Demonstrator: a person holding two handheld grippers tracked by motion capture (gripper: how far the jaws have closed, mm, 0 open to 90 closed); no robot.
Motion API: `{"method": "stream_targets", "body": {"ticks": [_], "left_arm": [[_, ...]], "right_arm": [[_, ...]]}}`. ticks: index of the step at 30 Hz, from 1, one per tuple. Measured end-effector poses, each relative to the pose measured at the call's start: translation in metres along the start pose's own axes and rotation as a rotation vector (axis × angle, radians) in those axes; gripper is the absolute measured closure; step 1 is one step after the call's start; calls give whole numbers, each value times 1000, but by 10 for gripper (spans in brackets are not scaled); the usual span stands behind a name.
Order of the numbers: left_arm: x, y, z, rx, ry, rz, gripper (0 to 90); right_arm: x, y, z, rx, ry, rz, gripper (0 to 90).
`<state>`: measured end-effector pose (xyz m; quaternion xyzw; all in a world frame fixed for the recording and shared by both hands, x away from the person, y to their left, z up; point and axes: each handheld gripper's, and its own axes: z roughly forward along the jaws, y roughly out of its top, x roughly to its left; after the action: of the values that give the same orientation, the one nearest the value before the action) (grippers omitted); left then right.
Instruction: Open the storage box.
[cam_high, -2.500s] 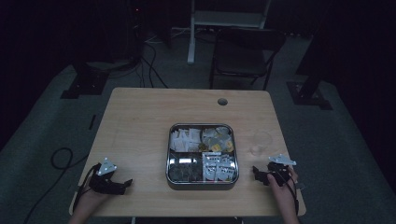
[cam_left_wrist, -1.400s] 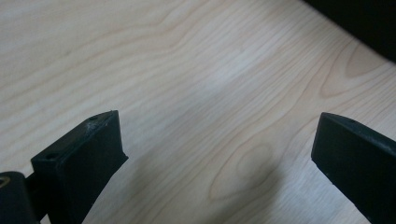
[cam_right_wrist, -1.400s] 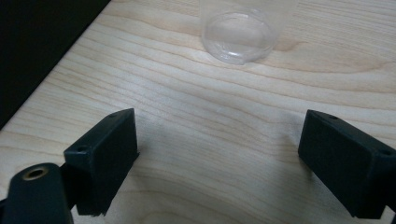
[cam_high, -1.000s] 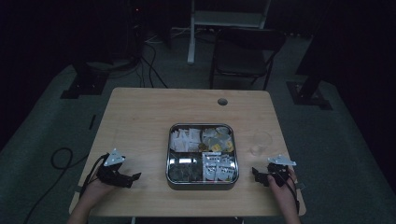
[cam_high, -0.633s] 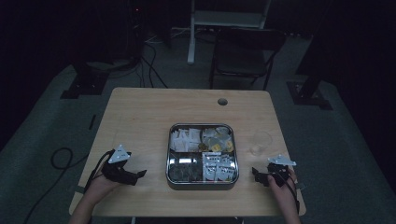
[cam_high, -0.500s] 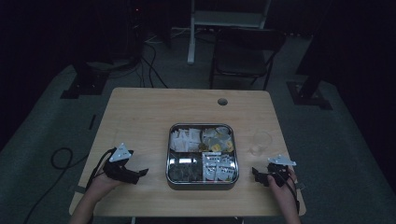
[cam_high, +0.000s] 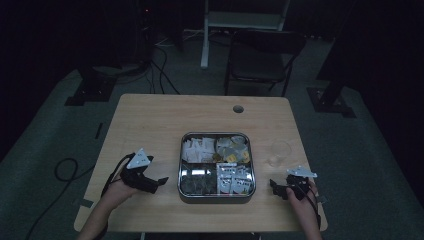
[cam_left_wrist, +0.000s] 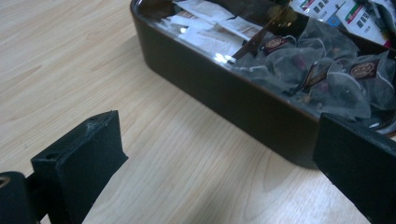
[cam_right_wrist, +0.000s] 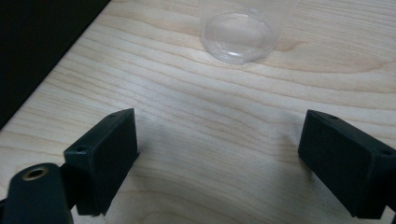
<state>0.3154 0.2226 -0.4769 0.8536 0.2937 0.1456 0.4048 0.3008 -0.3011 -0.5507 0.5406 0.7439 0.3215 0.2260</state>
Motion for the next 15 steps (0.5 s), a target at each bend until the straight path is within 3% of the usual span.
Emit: {"method": "stream_targets", "body": {"ticks": [10, 15], "left_arm": [[-9, 19, 9, -33, -38, 33, 28], [-14, 28, 18, -22, -55, 63, 28]], "right_arm": [[0, 0, 0, 0, 0, 0, 112], [0, 0, 0, 0, 0, 0, 112]]}}
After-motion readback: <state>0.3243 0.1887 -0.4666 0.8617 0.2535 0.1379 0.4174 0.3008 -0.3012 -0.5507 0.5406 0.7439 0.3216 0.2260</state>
